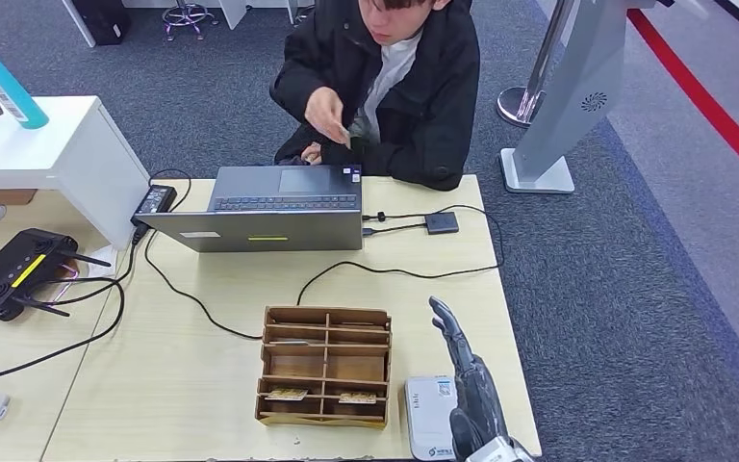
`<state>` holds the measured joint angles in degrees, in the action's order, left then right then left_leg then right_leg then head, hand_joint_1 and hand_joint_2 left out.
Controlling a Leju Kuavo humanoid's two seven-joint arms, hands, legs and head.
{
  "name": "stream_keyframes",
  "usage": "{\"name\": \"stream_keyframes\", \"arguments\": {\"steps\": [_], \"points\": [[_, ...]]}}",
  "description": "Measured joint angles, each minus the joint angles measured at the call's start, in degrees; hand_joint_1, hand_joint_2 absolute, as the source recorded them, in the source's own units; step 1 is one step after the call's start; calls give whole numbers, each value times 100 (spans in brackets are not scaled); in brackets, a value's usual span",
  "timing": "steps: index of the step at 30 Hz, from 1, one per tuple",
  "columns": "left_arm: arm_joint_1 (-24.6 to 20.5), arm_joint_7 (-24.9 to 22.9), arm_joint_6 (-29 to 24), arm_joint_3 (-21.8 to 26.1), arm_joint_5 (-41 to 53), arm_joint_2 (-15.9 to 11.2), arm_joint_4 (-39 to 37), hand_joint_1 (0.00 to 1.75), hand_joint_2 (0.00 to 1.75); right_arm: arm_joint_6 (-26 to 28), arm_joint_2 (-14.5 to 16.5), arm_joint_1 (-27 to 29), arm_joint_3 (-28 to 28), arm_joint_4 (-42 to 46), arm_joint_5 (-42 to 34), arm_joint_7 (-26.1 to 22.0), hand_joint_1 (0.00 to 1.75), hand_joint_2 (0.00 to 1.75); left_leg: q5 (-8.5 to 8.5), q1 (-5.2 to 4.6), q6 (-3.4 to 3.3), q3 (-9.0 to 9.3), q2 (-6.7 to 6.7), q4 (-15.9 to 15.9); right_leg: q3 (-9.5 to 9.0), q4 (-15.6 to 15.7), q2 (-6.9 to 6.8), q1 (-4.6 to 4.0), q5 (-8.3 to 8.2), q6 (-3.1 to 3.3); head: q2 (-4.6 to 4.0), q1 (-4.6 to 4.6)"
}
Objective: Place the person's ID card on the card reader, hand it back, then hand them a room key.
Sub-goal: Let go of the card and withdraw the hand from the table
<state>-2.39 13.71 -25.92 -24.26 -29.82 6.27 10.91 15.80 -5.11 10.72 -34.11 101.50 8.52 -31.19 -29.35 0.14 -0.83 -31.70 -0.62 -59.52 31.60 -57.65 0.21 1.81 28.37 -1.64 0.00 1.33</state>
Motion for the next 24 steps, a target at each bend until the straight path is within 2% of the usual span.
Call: {"name": "stream_keyframes", "arguments": {"steps": [24], "points": [[4, 26, -44, 9, -1, 44, -2, 0, 0, 62, -148, 99, -5, -13, -195, -67, 0, 0, 0, 0, 0, 0, 0, 0, 0, 0, 0, 0, 0, 0, 0, 0]]}}
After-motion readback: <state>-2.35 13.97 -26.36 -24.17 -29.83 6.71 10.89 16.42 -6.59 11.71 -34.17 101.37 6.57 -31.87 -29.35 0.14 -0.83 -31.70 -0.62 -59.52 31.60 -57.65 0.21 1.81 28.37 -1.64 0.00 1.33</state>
